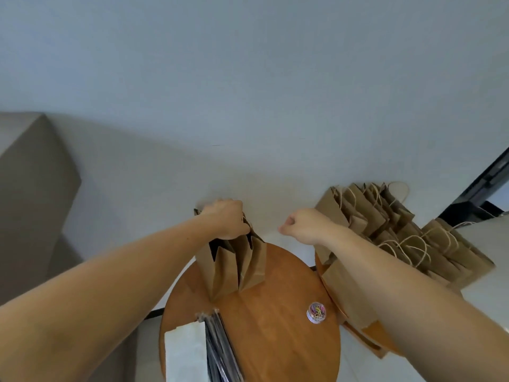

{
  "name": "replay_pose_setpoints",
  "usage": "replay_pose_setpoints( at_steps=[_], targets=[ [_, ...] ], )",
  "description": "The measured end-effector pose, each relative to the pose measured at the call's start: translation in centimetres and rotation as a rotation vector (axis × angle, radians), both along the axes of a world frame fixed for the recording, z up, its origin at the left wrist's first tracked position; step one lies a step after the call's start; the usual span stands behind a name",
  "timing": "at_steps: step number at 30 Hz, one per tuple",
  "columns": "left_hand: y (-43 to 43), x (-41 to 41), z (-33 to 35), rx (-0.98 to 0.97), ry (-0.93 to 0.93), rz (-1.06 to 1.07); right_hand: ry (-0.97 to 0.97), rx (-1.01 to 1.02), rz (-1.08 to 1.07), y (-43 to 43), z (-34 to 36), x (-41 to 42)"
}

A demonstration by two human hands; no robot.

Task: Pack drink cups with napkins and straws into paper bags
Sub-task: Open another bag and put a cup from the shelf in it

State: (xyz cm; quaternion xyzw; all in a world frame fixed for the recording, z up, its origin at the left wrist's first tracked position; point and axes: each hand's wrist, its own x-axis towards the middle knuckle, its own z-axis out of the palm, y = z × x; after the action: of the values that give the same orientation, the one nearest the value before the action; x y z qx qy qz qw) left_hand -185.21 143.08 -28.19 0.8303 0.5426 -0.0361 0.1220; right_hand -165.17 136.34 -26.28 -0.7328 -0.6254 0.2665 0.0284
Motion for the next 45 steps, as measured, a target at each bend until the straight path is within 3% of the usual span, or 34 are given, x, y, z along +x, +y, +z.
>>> replay_pose_setpoints(
  at_steps=[8,14,25,32,38,45],
  targets=[
    [0.1,2.0,-5.6,-0.078,0.003,0.22,-0.008,-0.048,0.16,8.2,-8.9,1.8],
    [-2.4,3.5,-8.8,-0.089,-0.096,0.412,0.007,-0.105,0.278,12.0,-14.5,1.4],
    [-5.3,3.6,-11.8,-0.094,-0.174,0.535,0.049,-0.113,0.263,13.6,-17.5,1.2],
    [-6.7,5.3,-13.3,-0.109,-0.356,0.671,0.093,0.033,0.23,7.3,-14.8,2.7],
    [-9.4,5.0,-15.2,-0.309,-0.445,0.726,0.111,0.04,0.242,-1.4,-13.9,4.7],
    [-14.4,4.8,-16.9,-0.554,-0.322,0.594,0.097,-0.035,0.159,-10.0,-16.5,4.0]
  ],
)
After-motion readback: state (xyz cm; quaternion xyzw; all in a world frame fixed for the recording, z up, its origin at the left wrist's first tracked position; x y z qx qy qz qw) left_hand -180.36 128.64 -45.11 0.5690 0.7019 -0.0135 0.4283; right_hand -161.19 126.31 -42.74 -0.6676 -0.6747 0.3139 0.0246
